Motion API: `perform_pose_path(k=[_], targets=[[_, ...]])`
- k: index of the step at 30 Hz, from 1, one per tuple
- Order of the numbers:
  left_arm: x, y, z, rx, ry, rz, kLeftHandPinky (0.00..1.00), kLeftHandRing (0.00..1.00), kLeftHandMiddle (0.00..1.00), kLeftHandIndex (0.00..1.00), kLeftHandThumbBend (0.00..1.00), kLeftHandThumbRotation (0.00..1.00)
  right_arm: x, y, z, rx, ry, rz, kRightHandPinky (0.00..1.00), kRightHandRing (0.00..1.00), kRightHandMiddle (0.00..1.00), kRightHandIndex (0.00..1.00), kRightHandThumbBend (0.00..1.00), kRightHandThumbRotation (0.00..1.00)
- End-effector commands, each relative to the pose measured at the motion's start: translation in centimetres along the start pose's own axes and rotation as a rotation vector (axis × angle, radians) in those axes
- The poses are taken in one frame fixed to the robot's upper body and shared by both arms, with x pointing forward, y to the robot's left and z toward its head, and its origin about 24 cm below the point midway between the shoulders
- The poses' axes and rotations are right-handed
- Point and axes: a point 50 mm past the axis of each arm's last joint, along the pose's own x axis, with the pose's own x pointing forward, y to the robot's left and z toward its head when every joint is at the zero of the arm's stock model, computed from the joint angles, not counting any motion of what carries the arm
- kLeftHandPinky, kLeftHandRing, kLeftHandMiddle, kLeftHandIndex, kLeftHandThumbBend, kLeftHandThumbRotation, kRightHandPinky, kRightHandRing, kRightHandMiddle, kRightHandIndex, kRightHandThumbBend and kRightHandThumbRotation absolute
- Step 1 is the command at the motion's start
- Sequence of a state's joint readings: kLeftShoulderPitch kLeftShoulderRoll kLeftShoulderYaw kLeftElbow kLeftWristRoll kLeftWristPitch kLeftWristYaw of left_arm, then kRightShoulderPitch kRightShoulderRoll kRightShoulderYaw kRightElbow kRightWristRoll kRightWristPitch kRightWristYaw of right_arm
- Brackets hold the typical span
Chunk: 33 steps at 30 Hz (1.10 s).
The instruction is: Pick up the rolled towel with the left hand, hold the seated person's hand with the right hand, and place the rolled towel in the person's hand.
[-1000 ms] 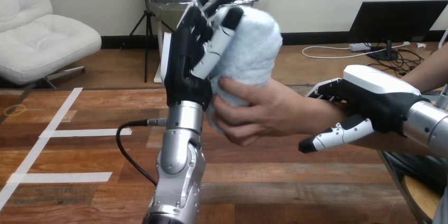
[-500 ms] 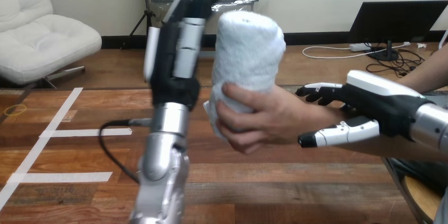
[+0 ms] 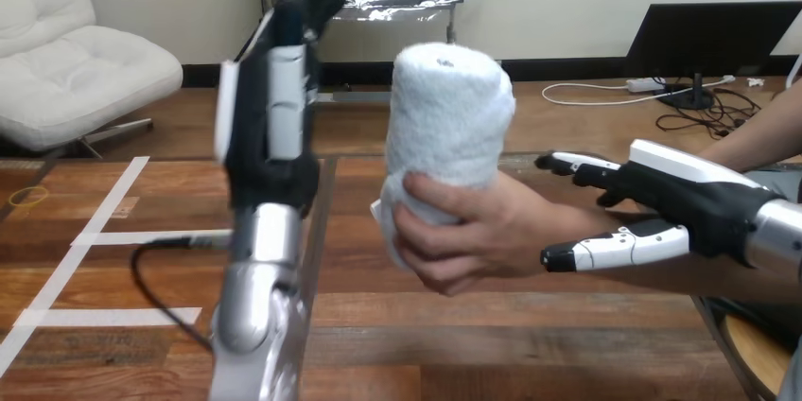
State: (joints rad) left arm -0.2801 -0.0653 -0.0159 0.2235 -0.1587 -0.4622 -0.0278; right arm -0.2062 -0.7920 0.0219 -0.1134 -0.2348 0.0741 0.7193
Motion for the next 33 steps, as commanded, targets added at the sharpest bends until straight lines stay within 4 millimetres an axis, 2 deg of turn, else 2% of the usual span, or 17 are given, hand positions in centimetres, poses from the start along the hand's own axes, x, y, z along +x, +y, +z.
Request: perform_pose_path(k=[1, 10, 13, 18, 27, 33], targets=[[-0.1, -0.8, 1.2, -0.038, -0.053, 0.012, 1.0, 0.93, 0.89, 0.79, 0.61, 0.96, -0.5, -0.9, 0.8, 0.022, -0.03, -0.09, 0.78, 0.96, 0.98, 1.0, 1.0, 0.77], [-0.8, -0.8, 1.7, -0.084, -0.062, 0.002, 1.0, 0.94, 0.9, 0.79, 0.6, 0.95, -0.8, -0.6, 0.6, 0.036, -0.084, -0.234, 0.67, 0.9, 0.96, 1.0, 1.0, 0.92], [-1.1, -0.9, 1.9, -0.096, -0.064, -0.001, 1.0, 0.94, 0.89, 0.79, 0.59, 0.93, -1.0, -0.3, 0.5, 0.021, -0.112, -0.293, 0.65, 0.89, 0.95, 1.0, 1.0, 0.97], [-1.6, -0.8, 2.1, -0.111, -0.062, -0.018, 1.0, 0.94, 0.89, 0.78, 0.59, 0.93, -1.2, 0.1, 0.5, 0.05, -0.139, -0.374, 0.66, 0.89, 0.95, 1.0, 1.0, 0.99], [-3.0, -0.5, 2.5, -0.102, -0.047, -0.026, 0.98, 0.9, 0.86, 0.77, 0.61, 0.91, -2.1, 1.0, 1.4, 0.123, -0.226, -0.498, 0.77, 0.93, 0.96, 0.99, 1.0, 1.0], [-4.0, -0.3, 3.0, -0.099, -0.047, -0.049, 0.84, 0.85, 0.83, 0.76, 0.63, 0.89, -2.9, 1.7, 2.1, 0.215, -0.315, -0.576, 0.87, 0.97, 0.98, 1.0, 1.0, 1.0]])
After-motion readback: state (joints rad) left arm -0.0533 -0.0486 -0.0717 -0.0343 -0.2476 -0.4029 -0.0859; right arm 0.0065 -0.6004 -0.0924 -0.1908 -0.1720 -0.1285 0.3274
